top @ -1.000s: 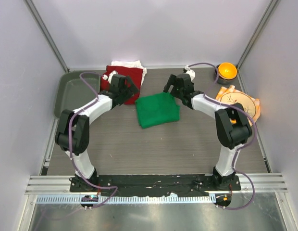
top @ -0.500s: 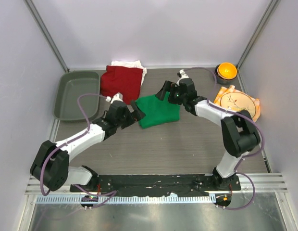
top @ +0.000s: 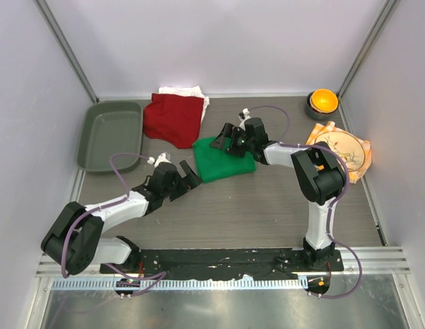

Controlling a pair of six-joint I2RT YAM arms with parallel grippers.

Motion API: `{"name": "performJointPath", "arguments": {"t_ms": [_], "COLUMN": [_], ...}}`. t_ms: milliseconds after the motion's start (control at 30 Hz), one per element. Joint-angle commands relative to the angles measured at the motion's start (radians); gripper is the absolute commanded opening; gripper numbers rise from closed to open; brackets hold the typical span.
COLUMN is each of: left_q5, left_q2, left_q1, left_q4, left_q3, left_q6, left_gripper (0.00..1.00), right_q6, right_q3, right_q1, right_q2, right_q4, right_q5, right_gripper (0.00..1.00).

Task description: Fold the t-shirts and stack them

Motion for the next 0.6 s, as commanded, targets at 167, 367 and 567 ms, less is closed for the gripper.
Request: {"name": "performJointPath", "arguments": {"t_ms": [167,367,567], "left_q5": [-0.023,-0.018,-0.009], "left_q2": [-0.096,-0.156,-0.216], "left_q1": [-0.004,-0.004,-0.004], "left_q4": [-0.008,-0.036,-0.022], "left_q3": [-0.03,-0.057,-0.111], "left_q6": [0.013,0.004,-0.021], "left_gripper": [1.0,1.0,1.0], "right_q6": [-0.093,-0.097,-0.157], "right_q3": [-0.091,-0.194,-0.274], "right_q1": [0.009,0.01,0.009], "right_q2": [-0.004,-0.038,-0.13], "right_q4": [-0.17,-0.221,-0.274], "right_q5": [0.349,0.49,0.539], "right_gripper": [0.95,0.95,0.95]}}
